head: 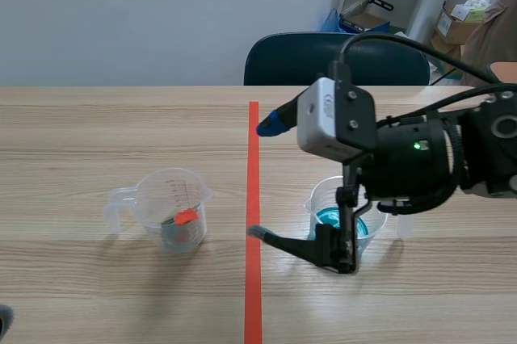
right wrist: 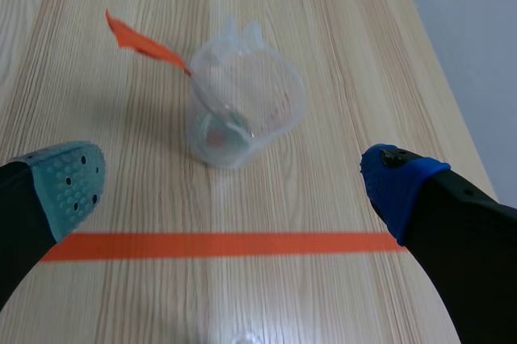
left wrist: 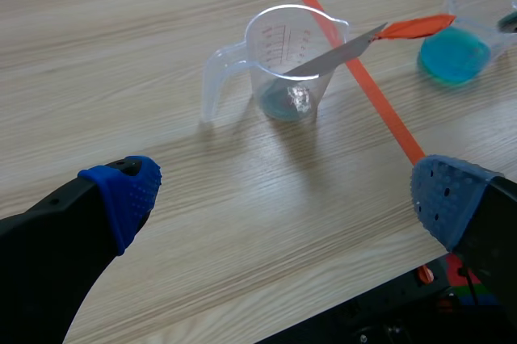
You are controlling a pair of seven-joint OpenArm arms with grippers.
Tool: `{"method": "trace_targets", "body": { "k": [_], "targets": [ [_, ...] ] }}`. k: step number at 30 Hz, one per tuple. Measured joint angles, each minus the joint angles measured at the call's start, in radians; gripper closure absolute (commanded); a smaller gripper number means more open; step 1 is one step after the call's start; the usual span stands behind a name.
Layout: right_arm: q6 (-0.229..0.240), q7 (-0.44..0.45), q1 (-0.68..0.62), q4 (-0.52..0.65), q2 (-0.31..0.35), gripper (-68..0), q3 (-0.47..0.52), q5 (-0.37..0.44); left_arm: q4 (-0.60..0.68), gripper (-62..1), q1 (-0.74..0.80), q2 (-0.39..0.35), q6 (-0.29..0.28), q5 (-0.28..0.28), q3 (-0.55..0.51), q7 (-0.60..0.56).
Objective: Do the redox reaction experiment
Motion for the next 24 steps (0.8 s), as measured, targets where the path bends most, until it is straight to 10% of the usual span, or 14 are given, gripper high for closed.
{"method": "trace_targets", "body": {
  "k": [10,24],
  "targets": [
    [0.000,0.024,0.150,-0.172,-0.184,-67.9,-0.170,-0.072,0.014,-62.3,-0.001,0.013,-0.003,0.000,0.000,0.000],
    [0.000,0.084,0.156,-0.181,-0.201,-29.8,-0.174,-0.084,0.014,-62.3,-0.023,0.013,-0.004,0.000,0.000,0.000]
  ]
}}
